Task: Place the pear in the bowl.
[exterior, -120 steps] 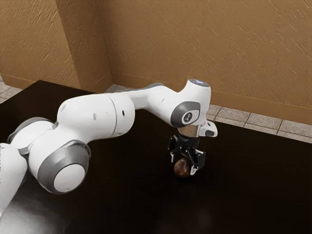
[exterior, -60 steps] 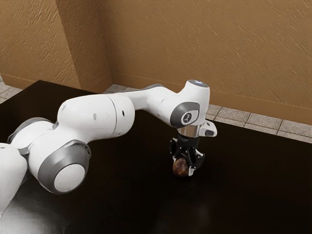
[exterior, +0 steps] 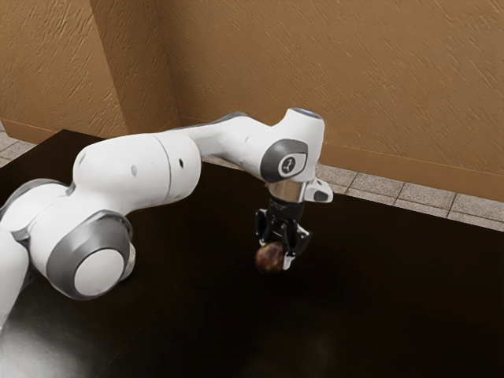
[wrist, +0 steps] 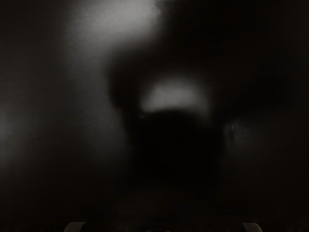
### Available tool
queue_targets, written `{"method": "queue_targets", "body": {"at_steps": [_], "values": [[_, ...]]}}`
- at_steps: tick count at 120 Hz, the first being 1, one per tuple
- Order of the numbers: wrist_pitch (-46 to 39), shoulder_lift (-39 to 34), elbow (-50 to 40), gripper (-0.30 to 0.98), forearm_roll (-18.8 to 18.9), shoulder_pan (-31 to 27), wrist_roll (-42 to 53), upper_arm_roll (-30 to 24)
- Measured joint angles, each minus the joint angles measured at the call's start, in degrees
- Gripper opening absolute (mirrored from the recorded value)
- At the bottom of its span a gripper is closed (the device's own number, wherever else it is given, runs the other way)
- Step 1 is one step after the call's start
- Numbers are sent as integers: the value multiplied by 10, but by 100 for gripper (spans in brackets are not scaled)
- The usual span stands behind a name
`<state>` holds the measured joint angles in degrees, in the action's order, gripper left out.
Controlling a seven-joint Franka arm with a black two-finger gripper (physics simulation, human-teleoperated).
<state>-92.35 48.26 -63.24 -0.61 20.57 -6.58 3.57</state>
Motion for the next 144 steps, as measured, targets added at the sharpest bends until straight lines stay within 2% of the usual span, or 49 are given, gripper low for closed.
{"method": "queue_targets", "body": {"at_steps": [65,126,144], "values": [[100,-25,-22,26,6,-106,8,-7],[119,-40,-28,27,25,-211,40,-6],[118,-60,-65,27,33,-233,55,-3]]}}
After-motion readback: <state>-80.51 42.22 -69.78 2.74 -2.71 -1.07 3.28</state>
